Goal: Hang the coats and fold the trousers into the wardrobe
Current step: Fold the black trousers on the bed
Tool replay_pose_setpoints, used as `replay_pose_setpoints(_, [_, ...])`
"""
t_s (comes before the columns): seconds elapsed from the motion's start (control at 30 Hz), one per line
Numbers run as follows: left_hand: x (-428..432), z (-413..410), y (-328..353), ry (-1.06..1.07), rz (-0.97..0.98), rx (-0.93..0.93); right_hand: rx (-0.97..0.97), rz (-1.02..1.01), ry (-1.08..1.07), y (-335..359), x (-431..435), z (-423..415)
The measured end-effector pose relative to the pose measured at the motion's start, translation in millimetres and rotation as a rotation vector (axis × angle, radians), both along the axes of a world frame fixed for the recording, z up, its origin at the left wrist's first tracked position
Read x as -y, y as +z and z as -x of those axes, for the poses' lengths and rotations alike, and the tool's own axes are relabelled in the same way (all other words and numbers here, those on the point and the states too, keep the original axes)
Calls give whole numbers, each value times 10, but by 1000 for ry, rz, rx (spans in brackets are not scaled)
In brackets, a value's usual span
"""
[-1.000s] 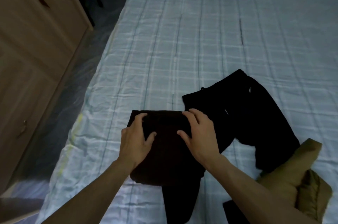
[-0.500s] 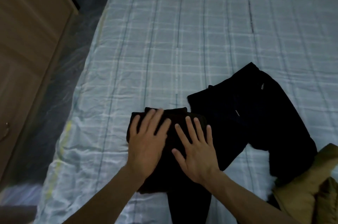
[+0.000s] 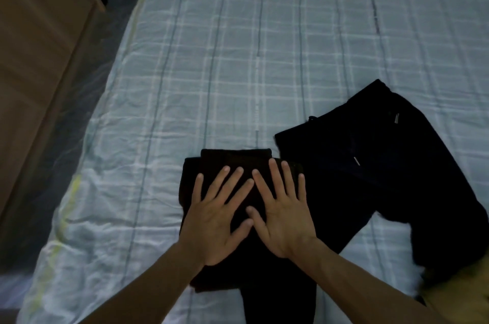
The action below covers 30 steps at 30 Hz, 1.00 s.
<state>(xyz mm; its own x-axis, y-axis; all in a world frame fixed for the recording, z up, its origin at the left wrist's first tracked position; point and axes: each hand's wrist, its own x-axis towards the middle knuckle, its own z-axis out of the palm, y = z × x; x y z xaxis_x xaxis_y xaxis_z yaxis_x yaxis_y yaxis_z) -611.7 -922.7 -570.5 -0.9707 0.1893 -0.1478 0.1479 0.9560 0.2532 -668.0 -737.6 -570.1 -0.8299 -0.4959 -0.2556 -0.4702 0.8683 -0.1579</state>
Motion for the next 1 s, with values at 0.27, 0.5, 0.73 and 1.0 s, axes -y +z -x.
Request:
replay_pose_setpoints(0.27, [-109, -433, 436, -24, -8, -22, 7, 10, 11, 197, -98, -71])
replay_pose_setpoints(0.5, [5, -1068, 259, -83, 137, 80, -120, 10, 64, 318, -70, -250])
replay_pose_setpoints(0.73, [-33, -936, 314, -78, 170, 43, -83, 94, 214, 461, -543, -860])
replay_pose_setpoints(1.0, [137, -655, 629, -162, 44, -49, -209, 138, 117, 483, -580, -720])
